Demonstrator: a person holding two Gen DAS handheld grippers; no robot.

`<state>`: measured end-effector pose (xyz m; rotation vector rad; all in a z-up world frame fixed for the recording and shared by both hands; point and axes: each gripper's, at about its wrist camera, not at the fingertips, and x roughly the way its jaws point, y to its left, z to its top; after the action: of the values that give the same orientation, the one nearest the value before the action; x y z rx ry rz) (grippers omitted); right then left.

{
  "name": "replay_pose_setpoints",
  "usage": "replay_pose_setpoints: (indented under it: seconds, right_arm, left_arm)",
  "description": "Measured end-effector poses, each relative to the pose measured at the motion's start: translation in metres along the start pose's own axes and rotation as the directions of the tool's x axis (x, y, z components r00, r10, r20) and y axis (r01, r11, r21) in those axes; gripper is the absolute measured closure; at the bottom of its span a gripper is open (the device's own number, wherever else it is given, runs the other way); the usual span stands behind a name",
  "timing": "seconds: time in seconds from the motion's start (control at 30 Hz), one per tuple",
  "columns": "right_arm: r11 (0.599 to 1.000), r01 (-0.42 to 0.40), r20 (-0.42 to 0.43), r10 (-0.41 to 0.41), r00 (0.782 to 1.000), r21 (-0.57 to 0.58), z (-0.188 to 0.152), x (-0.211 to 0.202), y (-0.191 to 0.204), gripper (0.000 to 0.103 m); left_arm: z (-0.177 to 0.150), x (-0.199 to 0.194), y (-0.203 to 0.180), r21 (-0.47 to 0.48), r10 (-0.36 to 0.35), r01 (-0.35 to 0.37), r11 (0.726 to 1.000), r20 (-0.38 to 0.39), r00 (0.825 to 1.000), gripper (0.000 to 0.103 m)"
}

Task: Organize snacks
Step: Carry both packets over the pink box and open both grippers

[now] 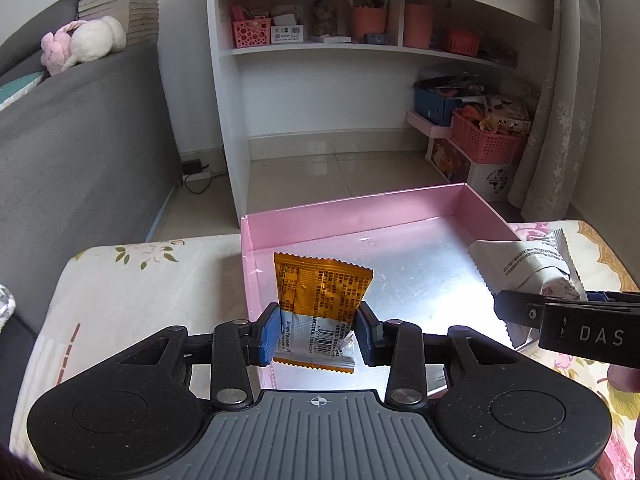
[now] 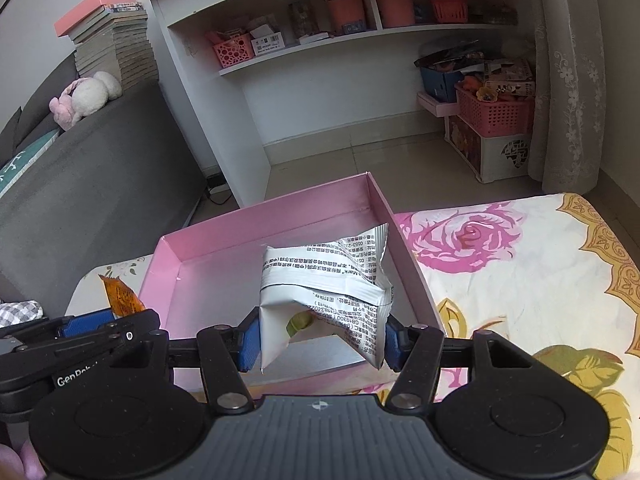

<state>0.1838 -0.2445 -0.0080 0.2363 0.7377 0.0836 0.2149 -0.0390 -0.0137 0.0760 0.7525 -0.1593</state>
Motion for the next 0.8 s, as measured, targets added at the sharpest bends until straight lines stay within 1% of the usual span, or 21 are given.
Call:
replay_pose_setpoints:
  seconds: [0.23,0.3,0.37,0.4,0.43,0.47,0.5,0.53,0.6,0.7,0.8]
  right_arm:
    - [1.000,0.015,-0.004,-0.015,1.000,-0.006,0.001,0.009,-0.001,0.052]
    - [1.000,0.017,-0.009,-0.017,1.000,-0.001,0.001,0.011,-0.003,0.049]
    - [1.000,0.019,-0.002,-0.019,1.000,0.005,0.001,0.010,-0.004,0.048]
    - [1.000,0.019,0.000,-0.019,1.000,0.010,0.002,0.009,-0.005,0.037]
    - [1.000,0.020,0.002,-0.020,1.000,0.020,0.002,0.007,-0.006,0.031]
    - [0.999,0.019,0.012,-0.020,1.000,0.027,0.002,0.005,-0.007,0.026]
    - [0.999,0.017,0.016,-0.017,1.000,0.027,0.003,0.003,-0.008,0.026]
    - [1.000,0.015,0.015,-0.016,1.000,0.027,0.003,0.002,-0.008,0.026]
    - [0.999,0.019,0.010,-0.019,1.000,0.029,0.004,-0.001,-0.009,0.025]
    - [0.999,0.024,0.009,-0.024,1.000,0.034,0.003,-0.008,-0.010,0.022]
    - [0.999,0.024,0.013,-0.024,1.000,0.037,0.004,-0.018,-0.011,0.020]
  left_arm:
    - [-0.005,0.014,-0.007,0.042,0.017,-0.017,0.999,-0.007,1.000,0.066]
    - [-0.005,0.016,-0.006,0.034,0.008,-0.008,0.999,-0.016,1.000,0.063]
    - [-0.006,0.016,-0.004,0.028,-0.015,0.016,0.999,-0.035,0.999,0.058]
    - [-0.007,0.017,-0.003,0.026,-0.023,0.024,0.999,-0.039,0.999,0.049]
    - [-0.008,0.015,-0.001,0.025,-0.021,0.022,0.999,-0.038,0.999,0.040]
    - [-0.009,0.014,0.000,0.028,-0.016,0.017,0.999,-0.035,0.999,0.036]
    - [-0.010,0.011,0.001,0.030,-0.017,0.018,0.999,-0.030,0.999,0.032]
    - [-0.011,0.009,0.003,0.030,-0.018,0.019,0.999,-0.029,0.999,0.026]
    - [-0.012,0.004,0.006,0.023,-0.016,0.016,1.000,-0.027,1.000,0.021]
    - [-0.011,-0.004,0.012,0.005,-0.036,0.037,0.999,-0.037,0.999,0.020]
    - [-0.012,-0.016,0.016,-0.013,-0.042,0.042,0.999,-0.043,0.998,0.013]
